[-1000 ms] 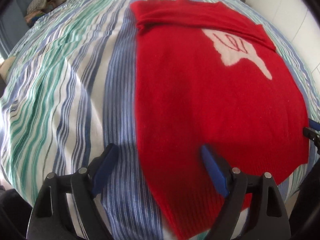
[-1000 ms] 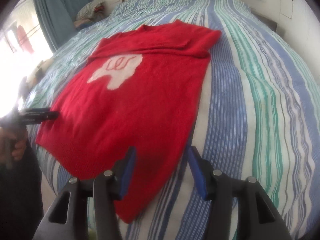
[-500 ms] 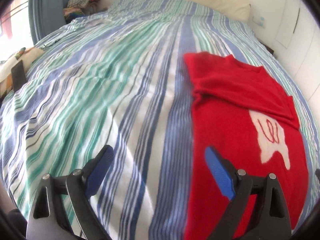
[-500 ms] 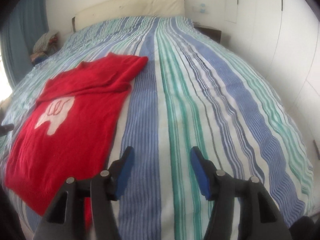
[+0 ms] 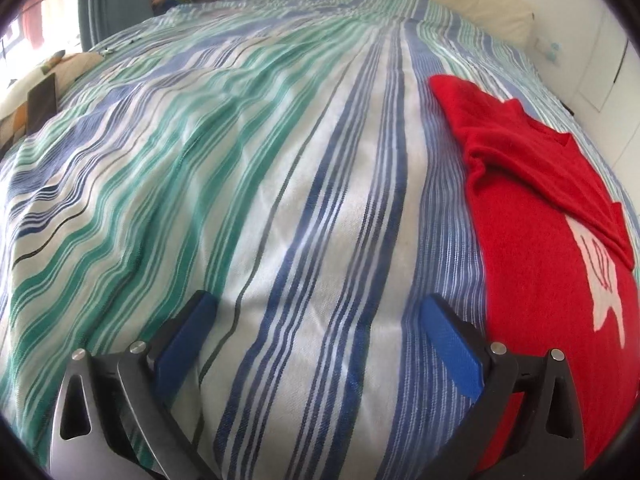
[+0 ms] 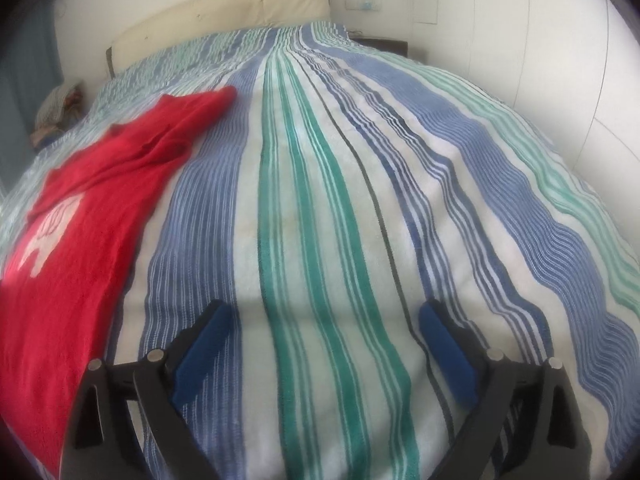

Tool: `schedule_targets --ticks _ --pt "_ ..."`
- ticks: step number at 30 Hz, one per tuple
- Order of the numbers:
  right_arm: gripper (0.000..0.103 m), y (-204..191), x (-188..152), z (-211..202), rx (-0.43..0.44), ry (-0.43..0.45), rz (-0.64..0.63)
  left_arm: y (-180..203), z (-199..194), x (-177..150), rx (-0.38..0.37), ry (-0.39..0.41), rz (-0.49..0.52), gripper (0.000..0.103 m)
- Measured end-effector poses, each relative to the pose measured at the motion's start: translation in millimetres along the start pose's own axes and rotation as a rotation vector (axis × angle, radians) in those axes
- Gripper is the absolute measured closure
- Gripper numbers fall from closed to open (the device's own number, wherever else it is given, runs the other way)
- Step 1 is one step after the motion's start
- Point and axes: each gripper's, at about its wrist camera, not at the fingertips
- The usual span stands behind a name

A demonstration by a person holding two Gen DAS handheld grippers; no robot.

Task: Fold small clothes
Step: 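Release the sweater and withdraw both grippers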

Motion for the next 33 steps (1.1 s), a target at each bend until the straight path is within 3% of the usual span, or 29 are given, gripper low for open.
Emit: schedule_targets --ticks 33 --pt "0.007 -2.6 0.6 1.3 -0.02 0.006 -0.005 3.3 -1.2 -2.9 0.034 0.012 0.017 0.0"
Point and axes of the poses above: each gripper's, at about its wrist camera, not at the fingertips, and z roughly the way its jaws point, y to its right, x to its top, and after that the axes turned 6 degrees about -z, right-handed
